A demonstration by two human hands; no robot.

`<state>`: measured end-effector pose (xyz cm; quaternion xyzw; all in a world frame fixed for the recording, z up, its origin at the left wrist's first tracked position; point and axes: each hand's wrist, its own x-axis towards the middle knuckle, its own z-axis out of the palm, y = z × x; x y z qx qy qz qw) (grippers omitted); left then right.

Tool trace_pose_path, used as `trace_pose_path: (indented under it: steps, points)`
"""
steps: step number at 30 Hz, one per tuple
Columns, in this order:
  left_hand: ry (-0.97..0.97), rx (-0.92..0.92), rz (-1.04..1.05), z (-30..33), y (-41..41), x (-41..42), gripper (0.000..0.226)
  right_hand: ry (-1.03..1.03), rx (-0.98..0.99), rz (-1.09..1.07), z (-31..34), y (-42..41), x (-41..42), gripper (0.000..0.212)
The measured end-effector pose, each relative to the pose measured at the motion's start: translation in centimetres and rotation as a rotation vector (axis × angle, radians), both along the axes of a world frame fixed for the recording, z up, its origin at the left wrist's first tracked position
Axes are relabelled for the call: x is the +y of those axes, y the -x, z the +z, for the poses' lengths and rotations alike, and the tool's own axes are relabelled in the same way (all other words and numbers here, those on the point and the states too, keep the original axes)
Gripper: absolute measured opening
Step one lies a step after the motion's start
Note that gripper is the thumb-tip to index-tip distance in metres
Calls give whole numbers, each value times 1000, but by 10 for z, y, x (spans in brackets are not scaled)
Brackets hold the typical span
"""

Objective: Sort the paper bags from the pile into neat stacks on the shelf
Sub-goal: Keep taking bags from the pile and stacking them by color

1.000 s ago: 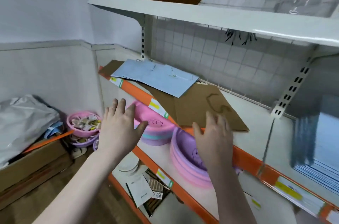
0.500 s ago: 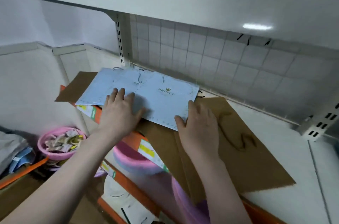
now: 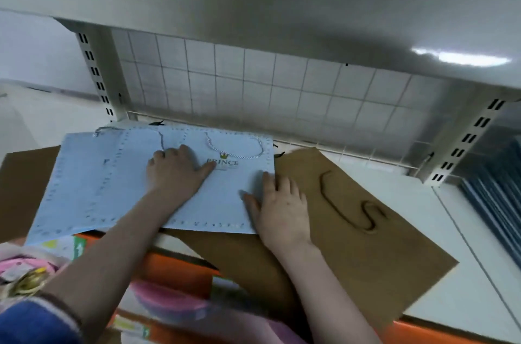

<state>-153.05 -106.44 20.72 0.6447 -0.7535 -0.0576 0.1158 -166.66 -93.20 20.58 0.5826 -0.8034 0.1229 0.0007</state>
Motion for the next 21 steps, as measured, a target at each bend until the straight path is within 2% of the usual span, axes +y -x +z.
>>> trace_pose_path:
  steps: [3, 9, 13, 16, 19, 21]
  points:
    - [68, 73, 20, -5, -2, -2, 74, 23, -25, -84, -7, -6, -7, 65]
    - [14, 421, 38, -9, -12, -10, 62, 39, -8, -37, -9, -2, -9, 89]
    - [64, 520, 10, -10, -13, -12, 52, 92, -107, -21, -7, 2, -7, 67]
    - [115, 594, 3, -8, -13, -10, 46, 133, -232, -35, -5, 7, -6, 69]
    - [169, 702, 41, -2, -10, -3, 58, 258, -443, -89, -3, 9, -6, 75]
    - [183, 780, 71, 2, -8, 4, 56, 299, -582, -141, 0, 11, -5, 74]
